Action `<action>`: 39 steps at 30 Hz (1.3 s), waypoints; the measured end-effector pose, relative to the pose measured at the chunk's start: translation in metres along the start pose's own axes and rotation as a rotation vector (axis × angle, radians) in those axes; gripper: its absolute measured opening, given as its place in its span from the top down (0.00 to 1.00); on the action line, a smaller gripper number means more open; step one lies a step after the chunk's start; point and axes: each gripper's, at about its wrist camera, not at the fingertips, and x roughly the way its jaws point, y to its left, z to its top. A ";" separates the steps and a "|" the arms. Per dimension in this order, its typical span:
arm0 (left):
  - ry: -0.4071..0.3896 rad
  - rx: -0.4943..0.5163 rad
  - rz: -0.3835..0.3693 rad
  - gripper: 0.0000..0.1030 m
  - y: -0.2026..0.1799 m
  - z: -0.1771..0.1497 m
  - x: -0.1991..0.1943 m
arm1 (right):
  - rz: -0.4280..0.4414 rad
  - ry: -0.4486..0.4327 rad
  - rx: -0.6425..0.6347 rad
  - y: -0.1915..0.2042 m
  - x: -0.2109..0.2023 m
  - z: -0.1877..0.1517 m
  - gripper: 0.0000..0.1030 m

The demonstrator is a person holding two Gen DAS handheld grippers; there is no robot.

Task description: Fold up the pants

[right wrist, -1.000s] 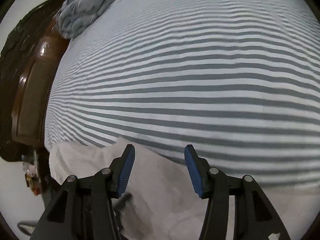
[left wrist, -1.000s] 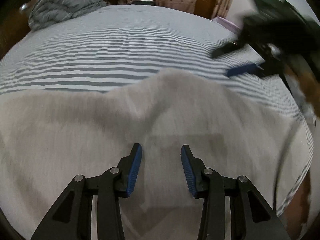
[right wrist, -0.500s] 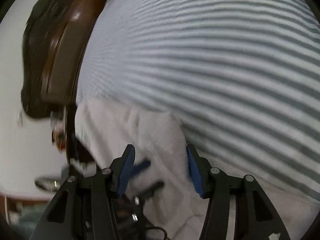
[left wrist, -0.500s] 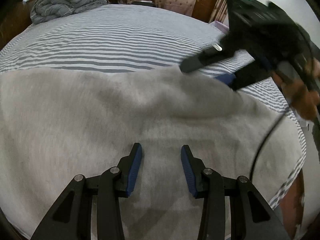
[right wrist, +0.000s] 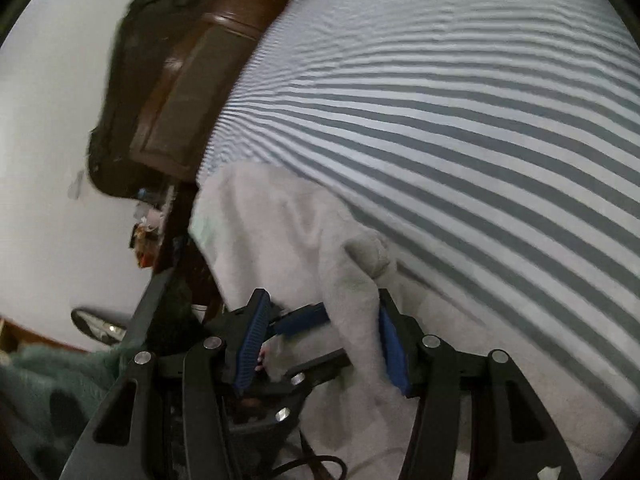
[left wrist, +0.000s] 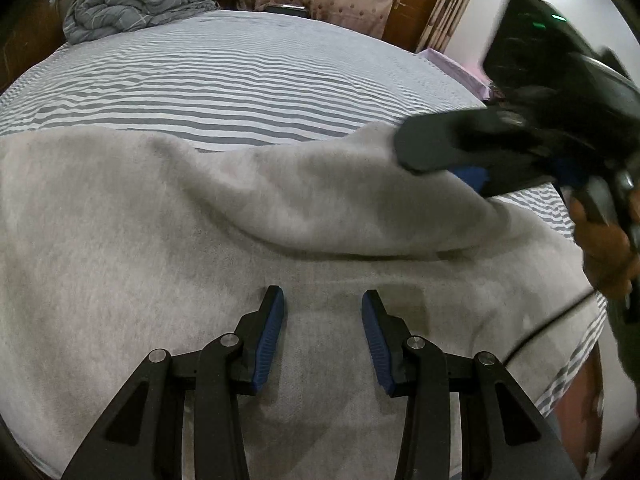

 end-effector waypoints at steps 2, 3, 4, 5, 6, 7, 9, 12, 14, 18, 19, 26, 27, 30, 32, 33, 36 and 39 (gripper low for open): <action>-0.003 -0.003 -0.001 0.59 0.000 0.000 0.000 | 0.035 -0.010 0.008 0.003 -0.003 -0.007 0.50; -0.002 -0.004 -0.001 0.59 0.001 0.001 0.001 | 0.065 -0.002 0.014 0.004 -0.002 -0.011 0.50; -0.002 -0.006 -0.002 0.59 0.002 0.001 0.000 | 0.074 0.001 0.014 0.004 -0.004 -0.013 0.50; -0.002 -0.010 -0.005 0.59 0.002 0.001 -0.001 | 0.079 0.011 0.015 0.003 -0.005 -0.015 0.50; -0.001 -0.013 -0.007 0.59 0.003 0.001 -0.001 | 0.081 0.027 0.010 0.005 -0.001 -0.017 0.50; -0.001 -0.013 -0.009 0.59 0.004 0.001 -0.002 | 0.079 0.028 0.012 0.004 -0.002 -0.018 0.50; -0.001 -0.014 -0.012 0.59 0.004 0.001 -0.004 | 0.089 0.043 0.026 0.001 0.000 -0.020 0.50; 0.001 -0.004 -0.014 0.59 0.006 -0.001 -0.007 | 0.100 0.038 0.041 -0.001 0.002 -0.016 0.50; 0.000 -0.005 -0.013 0.59 0.008 -0.003 -0.009 | 0.106 0.018 0.094 -0.008 0.006 -0.009 0.51; 0.002 -0.009 -0.009 0.59 0.008 -0.001 -0.007 | 0.148 -0.011 0.216 -0.029 0.014 0.007 0.50; 0.002 -0.008 -0.010 0.59 0.009 -0.001 -0.007 | 0.160 -0.020 0.240 -0.033 0.014 0.010 0.50; -0.005 -0.006 -0.010 0.59 0.003 -0.008 -0.011 | 0.080 -0.110 0.341 -0.055 0.004 0.042 0.89; -0.005 -0.006 -0.009 0.59 0.003 -0.008 -0.011 | 0.038 -0.104 0.335 -0.054 0.006 0.046 0.90; -0.007 -0.009 -0.010 0.59 0.002 -0.009 -0.012 | -0.038 -0.122 0.315 -0.052 0.007 0.056 0.91; -0.010 -0.008 -0.011 0.59 0.001 -0.011 -0.013 | -0.075 -0.133 0.305 -0.055 0.007 0.063 0.92; -0.011 -0.006 -0.011 0.59 0.000 -0.011 -0.013 | -0.104 -0.127 0.297 -0.058 0.010 0.067 0.92; -0.016 0.005 -0.005 0.59 -0.002 -0.014 -0.014 | -0.146 -0.103 0.301 -0.072 0.024 0.074 0.92; -0.020 0.017 0.003 0.59 -0.008 -0.019 -0.016 | -0.143 -0.093 0.309 -0.076 0.024 0.078 0.92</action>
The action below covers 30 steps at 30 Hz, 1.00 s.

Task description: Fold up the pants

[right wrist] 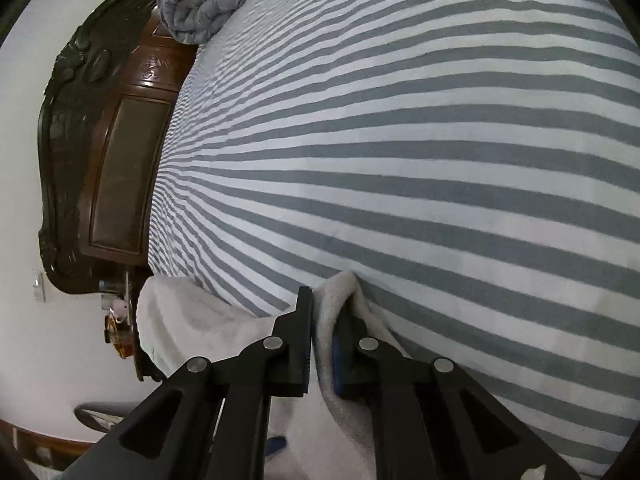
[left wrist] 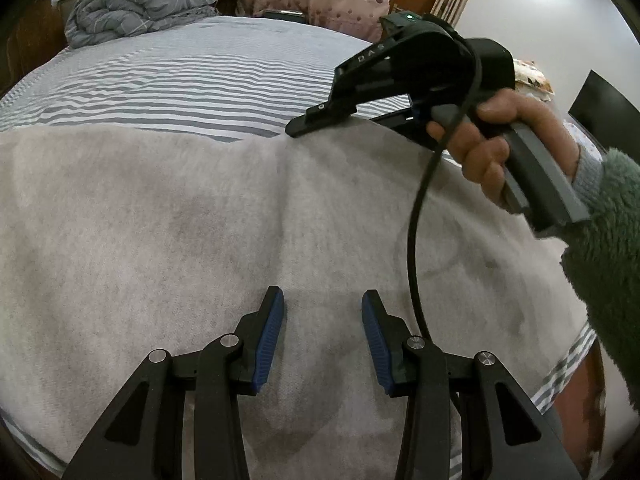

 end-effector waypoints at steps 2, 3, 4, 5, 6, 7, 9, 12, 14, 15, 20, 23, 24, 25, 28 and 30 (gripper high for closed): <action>0.002 0.003 -0.001 0.59 -0.002 -0.002 -0.002 | -0.030 0.009 -0.024 0.004 -0.005 -0.001 0.92; 0.004 0.001 -0.004 0.59 -0.002 -0.002 -0.002 | -0.032 0.012 -0.017 0.004 -0.010 -0.002 0.92; 0.008 -0.005 -0.009 0.59 -0.001 -0.002 -0.003 | -0.041 0.011 -0.021 0.004 -0.012 -0.002 0.92; 0.012 -0.012 -0.014 0.59 0.000 -0.001 -0.004 | -0.065 0.009 -0.036 0.006 -0.015 -0.003 0.87; 0.022 -0.023 -0.023 0.59 0.003 0.000 -0.004 | -0.110 -0.011 -0.055 0.012 -0.021 -0.004 0.77; 0.032 -0.036 -0.034 0.59 0.004 0.000 -0.006 | -0.155 -0.046 -0.066 0.014 -0.029 -0.004 0.75; 0.046 -0.053 -0.047 0.59 0.008 -0.001 -0.009 | -0.140 -0.096 -0.059 0.014 -0.051 -0.002 0.75; 0.057 -0.056 -0.043 0.59 0.010 -0.003 -0.017 | -0.158 -0.127 -0.114 0.030 -0.070 -0.014 0.75; 0.061 -0.056 -0.039 0.59 0.013 -0.005 -0.020 | -0.171 -0.112 -0.142 0.039 -0.068 -0.025 0.75; 0.062 -0.055 -0.035 0.59 0.014 -0.007 -0.022 | -0.175 -0.096 -0.151 0.042 -0.063 -0.031 0.77; 0.071 -0.046 -0.013 0.59 0.014 -0.018 -0.029 | -0.268 -0.083 -0.108 0.026 -0.030 -0.030 0.86; 0.078 -0.052 -0.008 0.59 0.016 -0.022 -0.033 | -0.303 -0.110 -0.058 0.010 -0.018 -0.024 0.97; 0.078 -0.054 -0.010 0.59 0.017 -0.023 -0.033 | -0.314 -0.127 -0.048 0.008 -0.019 -0.021 0.99; 0.078 -0.053 -0.011 0.59 0.017 -0.024 -0.034 | -0.330 -0.137 -0.044 0.007 -0.020 -0.019 1.00; 0.070 -0.041 -0.009 0.59 0.016 -0.026 -0.033 | -0.318 -0.159 -0.022 0.004 -0.033 -0.023 0.93; 0.062 -0.025 -0.001 0.59 0.014 -0.027 -0.032 | -0.319 -0.189 -0.021 0.006 -0.051 -0.032 0.88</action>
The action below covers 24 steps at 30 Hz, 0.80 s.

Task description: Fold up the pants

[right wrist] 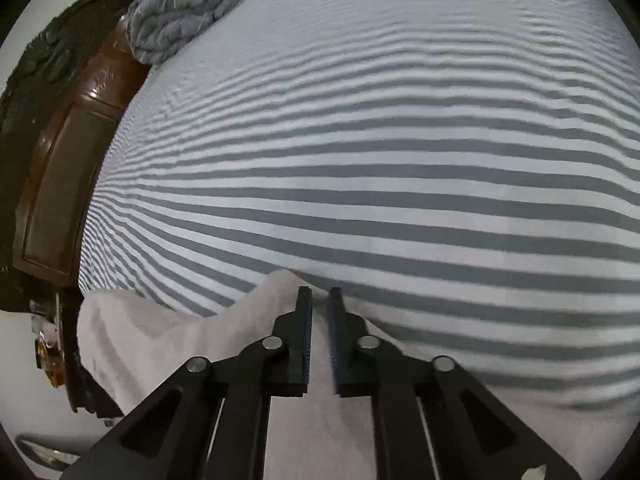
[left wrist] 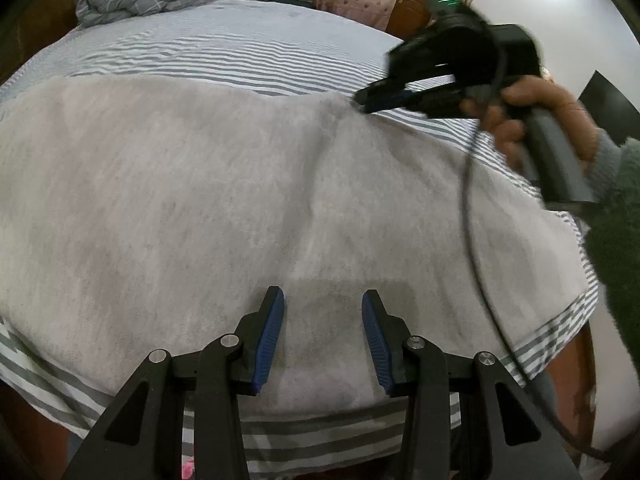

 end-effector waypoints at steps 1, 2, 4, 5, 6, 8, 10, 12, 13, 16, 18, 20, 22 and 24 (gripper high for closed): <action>-0.003 0.008 0.007 0.59 -0.001 -0.001 0.000 | 0.009 -0.020 0.016 -0.006 -0.015 -0.006 0.83; -0.005 0.023 0.021 0.59 -0.005 -0.002 0.002 | 0.024 -0.034 0.034 -0.009 -0.026 -0.010 0.81; -0.007 0.046 0.044 0.59 -0.010 -0.002 0.002 | 0.052 -0.095 0.083 -0.030 -0.064 -0.034 0.73; -0.009 0.052 0.052 0.59 -0.012 -0.003 0.002 | 0.054 -0.125 0.106 -0.042 -0.083 -0.048 0.71; -0.010 0.057 0.058 0.59 -0.013 -0.003 0.003 | 0.053 -0.144 0.124 -0.050 -0.096 -0.061 0.70; -0.008 0.056 0.064 0.59 -0.015 -0.002 0.003 | 0.052 -0.187 0.180 -0.074 -0.123 -0.092 0.70; -0.004 0.044 0.064 0.59 -0.016 0.000 0.004 | 0.042 -0.225 0.246 -0.103 -0.148 -0.131 0.70; 0.001 0.035 0.072 0.58 -0.018 0.002 0.005 | 0.013 -0.258 0.320 -0.136 -0.170 -0.169 0.70; 0.003 0.033 0.077 0.58 -0.016 0.004 0.004 | 0.009 -0.282 0.369 -0.156 -0.183 -0.191 0.70; 0.009 0.049 0.116 0.57 -0.028 0.010 0.007 | 0.010 -0.340 0.500 -0.202 -0.208 -0.246 0.69; 0.014 0.060 0.139 0.56 -0.037 0.010 0.007 | 0.004 -0.374 0.568 -0.228 -0.221 -0.278 0.68; 0.023 0.059 0.132 0.56 -0.044 0.011 0.007 | 0.015 -0.402 0.629 -0.247 -0.227 -0.308 0.67; 0.029 0.058 0.122 0.56 -0.049 0.010 0.006 | 0.038 -0.424 0.701 -0.273 -0.232 -0.339 0.65; 0.039 0.059 0.117 0.56 -0.058 0.011 0.008 | 0.070 -0.443 0.759 -0.291 -0.230 -0.358 0.65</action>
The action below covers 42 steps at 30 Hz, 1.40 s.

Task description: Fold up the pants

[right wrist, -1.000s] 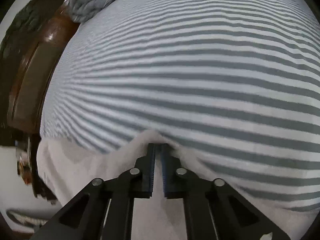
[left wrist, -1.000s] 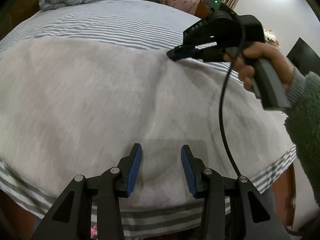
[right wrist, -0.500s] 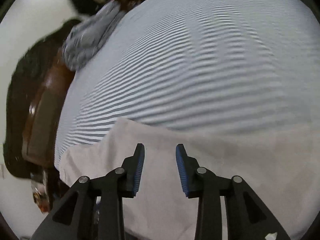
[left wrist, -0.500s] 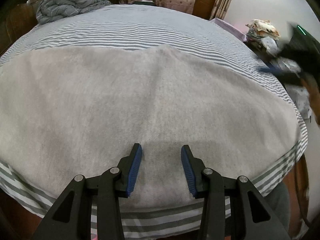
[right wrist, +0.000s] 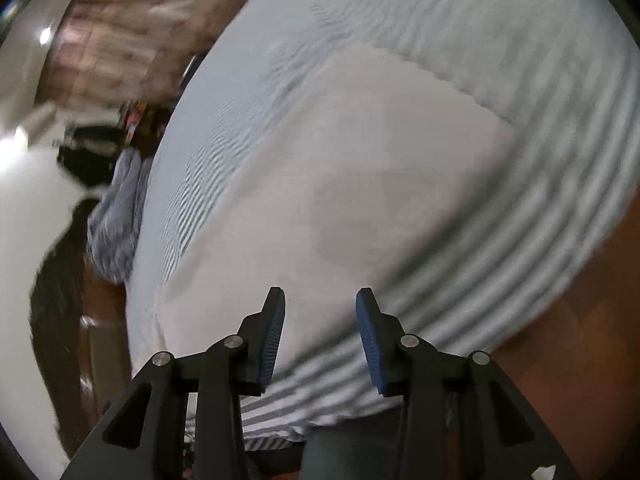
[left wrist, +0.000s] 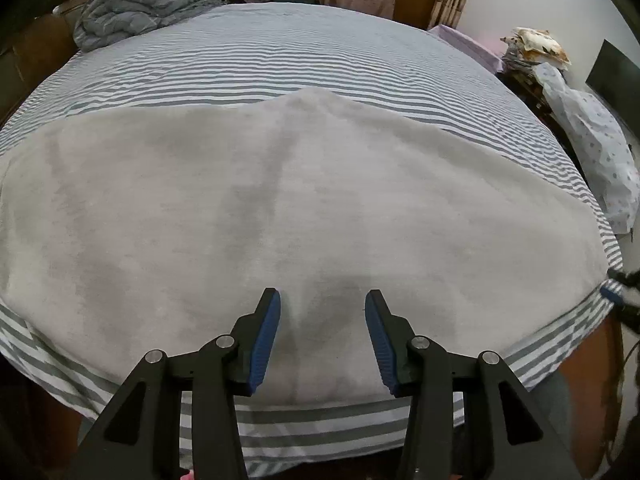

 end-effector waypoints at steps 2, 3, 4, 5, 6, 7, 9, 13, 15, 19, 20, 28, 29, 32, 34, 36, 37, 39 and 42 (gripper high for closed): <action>0.011 0.005 -0.007 0.56 -0.008 0.003 0.003 | 0.041 -0.010 0.060 -0.024 0.000 0.001 0.65; 0.015 0.009 -0.012 0.56 -0.013 0.005 0.004 | 0.059 -0.016 0.076 -0.030 0.001 0.000 0.65; 0.016 0.011 -0.016 0.56 -0.017 0.006 0.005 | 0.085 -0.022 0.087 -0.034 0.003 0.000 0.65; 0.017 0.015 -0.023 0.56 -0.023 0.009 0.006 | 0.113 -0.027 0.095 -0.036 0.006 0.001 0.65; 0.017 0.019 -0.026 0.56 -0.027 0.011 0.007 | 0.144 -0.031 0.099 -0.040 0.009 0.003 0.65; 0.016 0.025 -0.030 0.56 -0.033 0.013 0.008 | 0.159 -0.033 0.098 -0.041 0.012 0.004 0.65; 0.021 0.034 -0.041 0.56 -0.040 0.016 0.010 | 0.174 -0.038 0.091 -0.041 0.020 0.007 0.65; 0.035 0.049 -0.053 0.56 -0.056 0.018 0.015 | 0.221 -0.051 0.113 -0.050 0.034 0.017 0.67; 0.047 0.058 -0.059 0.56 -0.066 0.021 0.020 | 0.258 -0.072 0.128 -0.055 0.038 0.026 0.66; 0.061 0.073 -0.070 0.56 -0.081 0.023 0.027 | 0.277 -0.056 0.119 -0.056 0.042 0.045 0.65; 0.060 0.078 -0.069 0.56 -0.083 0.025 0.028 | 0.273 -0.052 0.108 -0.055 0.041 0.046 0.65; 0.053 0.121 -0.105 0.56 -0.104 0.035 0.035 | 0.290 -0.090 0.051 -0.059 0.018 0.056 0.65; 0.056 0.126 -0.108 0.56 -0.109 0.036 0.038 | 0.282 -0.084 0.045 -0.058 0.021 0.058 0.65; 0.072 0.116 -0.137 0.56 -0.123 0.040 0.044 | 0.278 -0.081 0.052 -0.057 0.034 0.065 0.65; 0.065 0.124 -0.154 0.56 -0.133 0.042 0.044 | 0.300 -0.104 0.082 -0.061 0.033 0.068 0.70; 0.053 0.157 -0.167 0.56 -0.148 0.045 0.044 | 0.282 -0.128 0.079 -0.060 0.030 0.070 0.84; 0.049 0.173 -0.173 0.56 -0.155 0.045 0.045 | 0.277 -0.128 0.075 -0.060 0.028 0.069 0.85; 0.043 0.199 -0.191 0.56 -0.168 0.046 0.048 | 0.261 -0.122 0.062 -0.055 0.027 0.071 0.86; 0.053 0.216 -0.198 0.56 -0.184 0.047 0.060 | 0.251 -0.127 0.040 -0.043 0.021 0.072 0.87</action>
